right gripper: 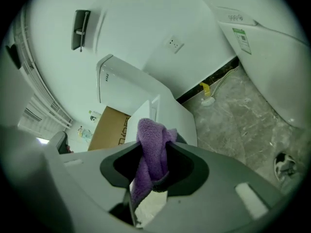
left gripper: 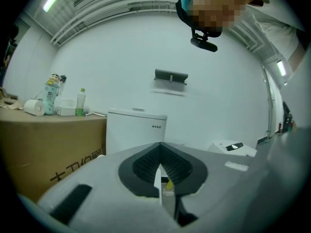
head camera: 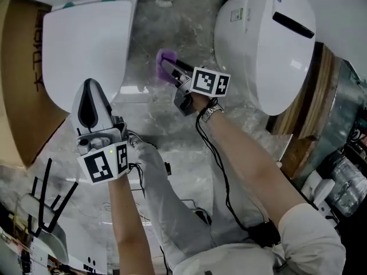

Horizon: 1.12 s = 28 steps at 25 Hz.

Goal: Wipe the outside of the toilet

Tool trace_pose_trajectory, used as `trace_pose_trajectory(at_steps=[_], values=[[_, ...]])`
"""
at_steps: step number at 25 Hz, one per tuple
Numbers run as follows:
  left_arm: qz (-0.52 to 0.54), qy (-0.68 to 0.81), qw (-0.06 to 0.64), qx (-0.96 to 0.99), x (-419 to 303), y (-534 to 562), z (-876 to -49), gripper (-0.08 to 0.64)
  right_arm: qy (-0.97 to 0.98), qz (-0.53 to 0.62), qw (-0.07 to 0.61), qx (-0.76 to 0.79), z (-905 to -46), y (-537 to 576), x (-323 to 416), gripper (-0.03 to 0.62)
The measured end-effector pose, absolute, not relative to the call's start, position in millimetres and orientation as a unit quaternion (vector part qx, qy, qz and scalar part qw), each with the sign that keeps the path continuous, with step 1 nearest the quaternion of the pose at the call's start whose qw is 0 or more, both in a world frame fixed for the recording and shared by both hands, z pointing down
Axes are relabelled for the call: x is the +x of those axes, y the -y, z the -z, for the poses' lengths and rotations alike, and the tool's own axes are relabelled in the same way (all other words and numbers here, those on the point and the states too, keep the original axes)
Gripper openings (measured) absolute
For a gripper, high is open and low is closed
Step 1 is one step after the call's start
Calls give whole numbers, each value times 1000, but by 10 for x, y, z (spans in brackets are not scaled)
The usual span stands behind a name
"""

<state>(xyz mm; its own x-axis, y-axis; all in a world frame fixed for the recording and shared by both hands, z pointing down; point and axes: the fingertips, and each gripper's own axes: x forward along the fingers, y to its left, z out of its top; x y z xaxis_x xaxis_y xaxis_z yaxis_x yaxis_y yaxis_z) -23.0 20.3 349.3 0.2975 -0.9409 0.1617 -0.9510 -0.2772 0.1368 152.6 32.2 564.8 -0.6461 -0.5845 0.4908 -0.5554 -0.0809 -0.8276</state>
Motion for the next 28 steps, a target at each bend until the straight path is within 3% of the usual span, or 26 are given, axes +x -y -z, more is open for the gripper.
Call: trace_pose_trajectory(at_steps=[9,15,28], values=[[-39,499,103,859,-849,-1000,-3282,5,-611,595,93,-514,-5585,-1138,1182,147],[-21,506,131,852,-909,-1177,-3490,5,-615,604,88,-499,-5822,-1353,994,149],[25,361,155,919,-178,-1091,-4692,5,-605,636,115,-465,-7720,-752,821,149]])
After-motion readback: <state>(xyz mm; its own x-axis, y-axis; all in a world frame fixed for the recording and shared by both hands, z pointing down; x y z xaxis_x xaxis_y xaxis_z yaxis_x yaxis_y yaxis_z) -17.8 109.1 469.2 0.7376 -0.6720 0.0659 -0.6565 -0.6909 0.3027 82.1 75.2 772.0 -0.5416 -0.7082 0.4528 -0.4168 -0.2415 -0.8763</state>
